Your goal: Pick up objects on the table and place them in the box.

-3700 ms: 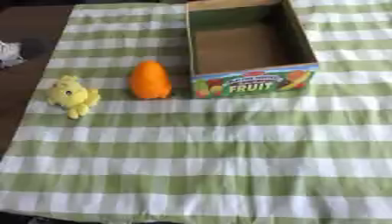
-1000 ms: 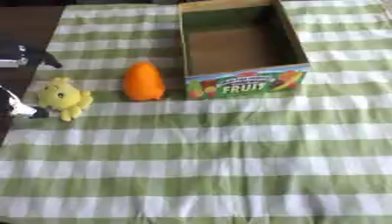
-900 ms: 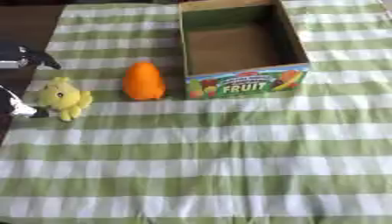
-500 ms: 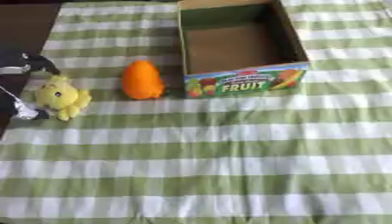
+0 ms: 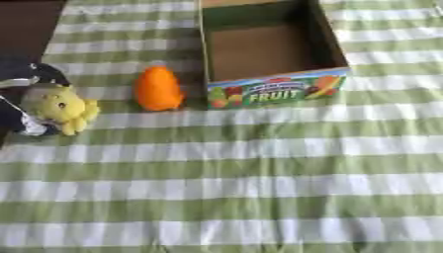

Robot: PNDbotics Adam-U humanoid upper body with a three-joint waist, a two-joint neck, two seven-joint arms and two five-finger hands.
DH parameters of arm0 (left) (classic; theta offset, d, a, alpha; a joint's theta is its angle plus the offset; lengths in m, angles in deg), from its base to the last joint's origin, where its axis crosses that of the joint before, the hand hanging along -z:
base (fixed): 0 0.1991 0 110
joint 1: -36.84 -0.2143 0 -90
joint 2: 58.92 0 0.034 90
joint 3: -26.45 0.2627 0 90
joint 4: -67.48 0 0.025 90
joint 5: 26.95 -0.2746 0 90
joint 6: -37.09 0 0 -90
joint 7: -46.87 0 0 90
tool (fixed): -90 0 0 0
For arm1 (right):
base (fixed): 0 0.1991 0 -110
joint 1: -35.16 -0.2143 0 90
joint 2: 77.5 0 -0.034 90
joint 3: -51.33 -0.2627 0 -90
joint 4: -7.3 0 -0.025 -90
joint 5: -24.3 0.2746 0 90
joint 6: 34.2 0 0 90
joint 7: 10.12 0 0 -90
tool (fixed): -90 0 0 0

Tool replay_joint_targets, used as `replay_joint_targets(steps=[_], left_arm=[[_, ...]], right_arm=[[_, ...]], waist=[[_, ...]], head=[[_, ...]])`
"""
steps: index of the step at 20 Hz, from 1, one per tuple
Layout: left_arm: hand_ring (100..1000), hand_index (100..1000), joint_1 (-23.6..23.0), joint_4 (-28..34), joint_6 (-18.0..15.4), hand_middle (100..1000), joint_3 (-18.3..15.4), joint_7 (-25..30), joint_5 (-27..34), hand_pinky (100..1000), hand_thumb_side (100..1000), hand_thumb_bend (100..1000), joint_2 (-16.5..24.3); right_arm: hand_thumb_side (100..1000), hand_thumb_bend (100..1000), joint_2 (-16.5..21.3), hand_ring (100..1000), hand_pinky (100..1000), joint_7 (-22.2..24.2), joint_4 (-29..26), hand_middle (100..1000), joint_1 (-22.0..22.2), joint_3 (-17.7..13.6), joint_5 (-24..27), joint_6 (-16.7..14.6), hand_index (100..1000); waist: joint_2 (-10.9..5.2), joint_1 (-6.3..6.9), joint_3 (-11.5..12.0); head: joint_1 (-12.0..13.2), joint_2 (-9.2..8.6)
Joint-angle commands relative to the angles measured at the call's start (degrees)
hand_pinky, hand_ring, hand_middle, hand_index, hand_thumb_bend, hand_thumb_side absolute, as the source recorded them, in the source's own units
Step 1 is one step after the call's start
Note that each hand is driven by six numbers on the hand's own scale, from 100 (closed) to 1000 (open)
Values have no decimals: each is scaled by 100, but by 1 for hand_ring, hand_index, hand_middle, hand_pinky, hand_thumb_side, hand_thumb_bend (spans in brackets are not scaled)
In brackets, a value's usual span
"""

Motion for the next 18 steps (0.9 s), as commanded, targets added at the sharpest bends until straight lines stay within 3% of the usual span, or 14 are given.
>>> replay_joint_targets(steps=[1, 18], left_arm=[[914, 973, 115, -53, -20, 937, -21, -30, -214, 771, 569, 444, 87], [904, 961, 237, -541, -206, 920, 83, 94, -561, 759, 517, 334, -82]], right_arm=[[1000, 100, 77, 865, 738, -23, -80, 793, -64, -87, 16, 15, 862], [1000, 100, 38, 859, 738, -75, -80, 788, -93, -78, 96, 24, 862]], waist=[[-92, -1, -9], [-27, -8, -72]], head=[[23, -74], [88, -126]])
